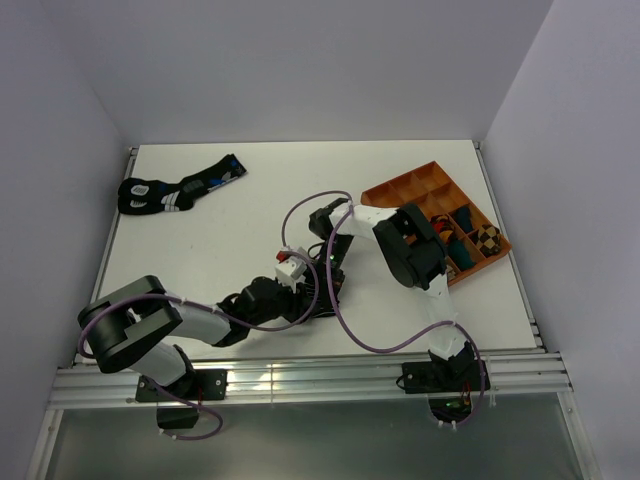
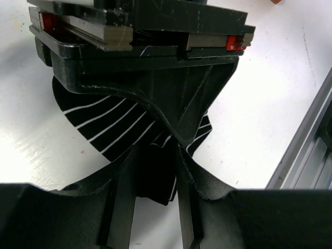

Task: Roll the socks
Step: Roll the sock at the center of the board.

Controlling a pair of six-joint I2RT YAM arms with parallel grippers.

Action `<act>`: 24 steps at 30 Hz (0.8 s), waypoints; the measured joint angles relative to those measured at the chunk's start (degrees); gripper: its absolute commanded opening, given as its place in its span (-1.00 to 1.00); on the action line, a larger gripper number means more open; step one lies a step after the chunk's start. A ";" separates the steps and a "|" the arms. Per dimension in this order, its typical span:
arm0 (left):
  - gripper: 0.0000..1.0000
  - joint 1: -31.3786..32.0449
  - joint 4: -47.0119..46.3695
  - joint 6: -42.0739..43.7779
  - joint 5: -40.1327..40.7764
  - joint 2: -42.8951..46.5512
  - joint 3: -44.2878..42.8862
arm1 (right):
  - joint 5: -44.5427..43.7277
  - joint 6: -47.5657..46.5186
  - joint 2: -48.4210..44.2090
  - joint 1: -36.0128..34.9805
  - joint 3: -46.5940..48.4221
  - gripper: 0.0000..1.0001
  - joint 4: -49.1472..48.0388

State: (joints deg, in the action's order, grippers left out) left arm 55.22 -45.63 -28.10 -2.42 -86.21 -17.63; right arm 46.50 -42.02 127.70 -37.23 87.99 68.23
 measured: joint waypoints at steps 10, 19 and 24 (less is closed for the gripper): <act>-0.39 1.07 2.99 0.00 1.68 -1.84 -2.01 | 0.00 -0.11 0.00 0.02 0.02 -0.59 0.00; -0.99 2.10 12.07 -0.55 4.24 -4.46 -9.46 | 0.28 0.63 -0.52 0.96 -0.59 -0.06 0.57; -0.99 2.51 17.88 -2.71 6.27 -4.48 -12.46 | -0.02 2.80 -3.37 1.75 -2.84 0.06 -1.92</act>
State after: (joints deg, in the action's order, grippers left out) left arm 57.74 -27.75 -30.81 3.86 -90.70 -30.09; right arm 46.48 -39.22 124.33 -35.48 85.14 66.30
